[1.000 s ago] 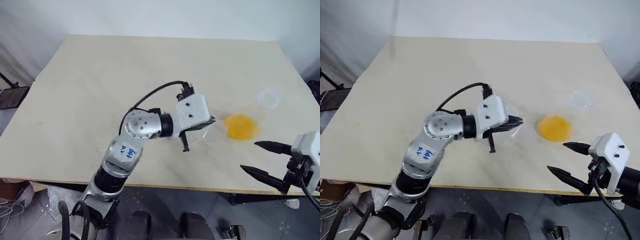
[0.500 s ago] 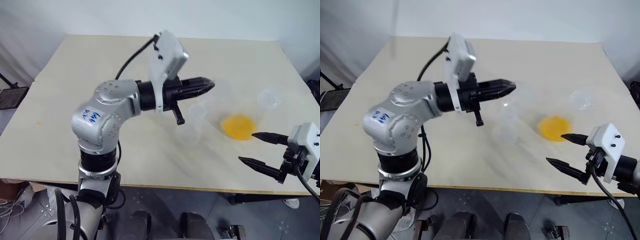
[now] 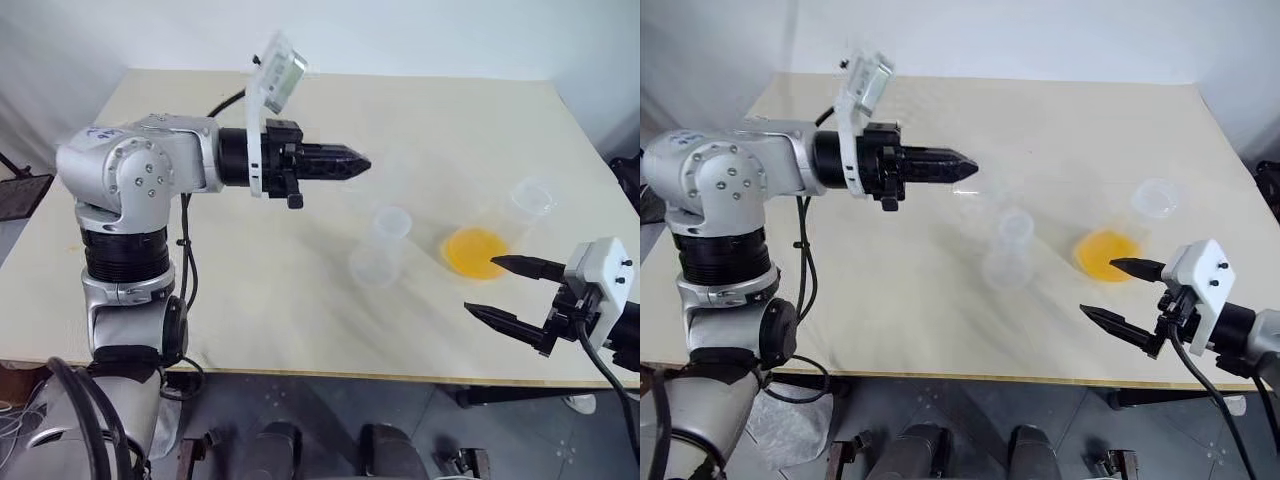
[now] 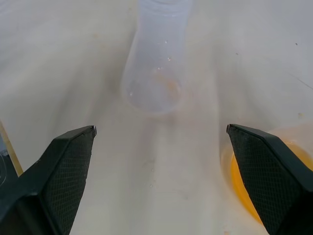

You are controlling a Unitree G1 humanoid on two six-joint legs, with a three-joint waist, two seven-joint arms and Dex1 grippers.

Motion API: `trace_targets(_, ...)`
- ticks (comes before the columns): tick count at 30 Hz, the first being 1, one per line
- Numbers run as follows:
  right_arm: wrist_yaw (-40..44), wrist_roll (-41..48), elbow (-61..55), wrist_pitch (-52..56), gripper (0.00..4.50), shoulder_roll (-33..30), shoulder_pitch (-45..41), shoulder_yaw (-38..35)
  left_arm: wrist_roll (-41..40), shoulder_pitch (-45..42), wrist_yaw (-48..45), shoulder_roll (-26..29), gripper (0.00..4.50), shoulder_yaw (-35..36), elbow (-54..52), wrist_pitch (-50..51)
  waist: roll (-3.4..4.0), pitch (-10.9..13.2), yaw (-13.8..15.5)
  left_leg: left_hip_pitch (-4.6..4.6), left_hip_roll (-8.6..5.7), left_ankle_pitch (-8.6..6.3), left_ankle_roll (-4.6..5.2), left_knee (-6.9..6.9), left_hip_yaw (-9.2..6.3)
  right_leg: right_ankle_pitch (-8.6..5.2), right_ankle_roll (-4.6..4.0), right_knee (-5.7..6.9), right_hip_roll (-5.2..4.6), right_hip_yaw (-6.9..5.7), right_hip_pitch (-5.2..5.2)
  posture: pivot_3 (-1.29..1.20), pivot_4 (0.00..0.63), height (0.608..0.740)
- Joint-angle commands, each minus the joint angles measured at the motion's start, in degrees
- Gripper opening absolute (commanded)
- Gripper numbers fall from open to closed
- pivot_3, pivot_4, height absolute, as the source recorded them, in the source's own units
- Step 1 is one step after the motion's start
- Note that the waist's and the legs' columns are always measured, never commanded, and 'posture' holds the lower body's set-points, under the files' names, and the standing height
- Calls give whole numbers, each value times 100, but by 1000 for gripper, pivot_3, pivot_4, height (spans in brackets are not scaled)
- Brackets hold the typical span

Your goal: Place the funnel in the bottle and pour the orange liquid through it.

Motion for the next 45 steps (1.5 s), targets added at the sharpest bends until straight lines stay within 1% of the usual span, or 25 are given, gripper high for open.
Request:
trace_targets(1,-63,12,-188,-164,4500,108,57,-27,-136,-427,-150,101,81,-99,249,-95,0,0,-15,0,0,0,0,0,0,0,0,1,1,0,0,0,150,740)
trace_targets(3,-92,-1,-241,-188,4500,154,120,-15,-214,-549,-311,185,81,-212,360,-52,0,0,-28,-2,1,0,0,-1,2,0,0,1,2,0,-3,0,150,740)
trace_targets(5,-138,-12,-306,-220,4500,230,216,-11,-75,-571,-563,401,81,-648,395,-208,2,-1,-37,-2,3,0,0,-3,2,0,0,1,2,0,-4,0,150,740)
trace_targets(7,-197,-31,-387,-249,4500,316,318,13,19,-607,-663,453,81,-908,522,-328,4,-2,-38,2,3,0,-1,-4,5,0,0,4,2,2,-4,0,150,740)
trace_targets(14,-367,-29,-587,-285,4500,449,504,41,147,-769,-854,498,81,-1239,845,-695,3,-1,-31,0,2,1,-2,0,5,0,0,7,1,6,-6,0,150,740)
trace_targets(24,-518,28,-803,-300,4500,526,828,-112,435,-1242,-812,131,81,-1153,1772,-1272,3,-1,-29,-2,-1,1,-1,0,5,0,0,7,2,4,-6,0,150,740)
trace_targets(29,-589,96,-891,-271,4500,530,942,-189,438,-1343,-977,204,81,-1142,1845,-1311,3,-1,-37,-2,1,1,-2,-1,6,0,0,9,3,4,-8,0,150,740)
trace_targets(35,-626,83,-901,-272,4500,528,959,-159,541,-1253,-1205,199,81,-1335,1886,-1396,3,-1,-30,-1,0,1,-1,0,5,0,0,11,2,5,-9,0,150,740)
trace_targets(45,-750,138,-1099,-244,4500,613,1110,-205,843,-1295,-1353,-29,81,-1550,2222,-1639,2,0,-30,-2,-3,1,-1,1,6,0,0,15,0,5,-9,0,150,740)
